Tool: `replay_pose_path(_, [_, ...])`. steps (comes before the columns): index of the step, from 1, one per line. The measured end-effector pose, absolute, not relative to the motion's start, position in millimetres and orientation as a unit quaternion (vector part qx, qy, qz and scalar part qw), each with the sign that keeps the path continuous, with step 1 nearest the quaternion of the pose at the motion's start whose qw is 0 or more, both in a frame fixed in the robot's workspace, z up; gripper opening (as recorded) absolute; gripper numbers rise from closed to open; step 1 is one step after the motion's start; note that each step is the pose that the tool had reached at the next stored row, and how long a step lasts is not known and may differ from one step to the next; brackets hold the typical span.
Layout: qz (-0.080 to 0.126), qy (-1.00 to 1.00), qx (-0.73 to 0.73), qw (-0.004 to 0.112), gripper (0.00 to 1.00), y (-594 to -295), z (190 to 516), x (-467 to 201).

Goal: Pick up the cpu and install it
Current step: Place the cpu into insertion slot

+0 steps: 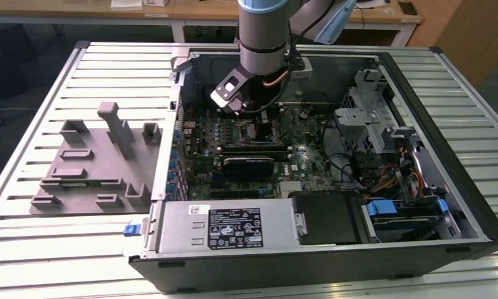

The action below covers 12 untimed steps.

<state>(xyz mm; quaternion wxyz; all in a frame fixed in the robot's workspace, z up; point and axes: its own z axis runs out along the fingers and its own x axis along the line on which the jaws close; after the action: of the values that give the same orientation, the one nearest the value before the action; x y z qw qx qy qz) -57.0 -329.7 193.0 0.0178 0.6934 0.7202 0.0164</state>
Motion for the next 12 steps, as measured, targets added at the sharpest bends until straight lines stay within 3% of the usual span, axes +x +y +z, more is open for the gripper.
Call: replay_pose_path(12, [0.016, 0.72, 0.693, 0.018, 0.6, -329.7, 193.4, -57.0])
